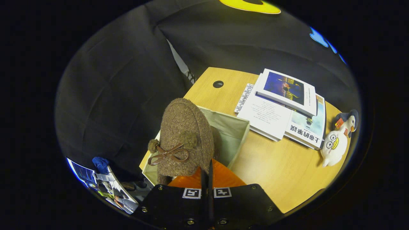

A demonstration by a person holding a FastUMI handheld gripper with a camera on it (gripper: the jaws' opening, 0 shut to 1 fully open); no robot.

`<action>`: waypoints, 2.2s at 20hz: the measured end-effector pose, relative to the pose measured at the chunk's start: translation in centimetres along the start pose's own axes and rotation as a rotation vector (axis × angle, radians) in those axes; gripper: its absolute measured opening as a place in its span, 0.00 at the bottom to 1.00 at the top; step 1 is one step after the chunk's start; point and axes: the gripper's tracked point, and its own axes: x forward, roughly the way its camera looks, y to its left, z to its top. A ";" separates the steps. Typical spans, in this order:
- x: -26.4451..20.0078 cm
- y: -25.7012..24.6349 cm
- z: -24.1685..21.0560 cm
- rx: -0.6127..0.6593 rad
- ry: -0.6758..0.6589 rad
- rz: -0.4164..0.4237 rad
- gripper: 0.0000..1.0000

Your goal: Open the storage box then place both shoes into the box .Put the left shoe in first, then the right shoe, with the right side of both shoes facing outward in a uniform manner.

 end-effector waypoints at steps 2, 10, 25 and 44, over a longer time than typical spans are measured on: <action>0.9 0.8 -0.3 0.001 0.018 0.004 0.01; 2.8 2.1 -0.4 -0.083 0.031 0.007 0.24; -7.2 -1.7 1.0 0.022 -0.214 0.036 0.85; -35.9 -15.9 -2.9 0.099 -1.097 -0.428 0.98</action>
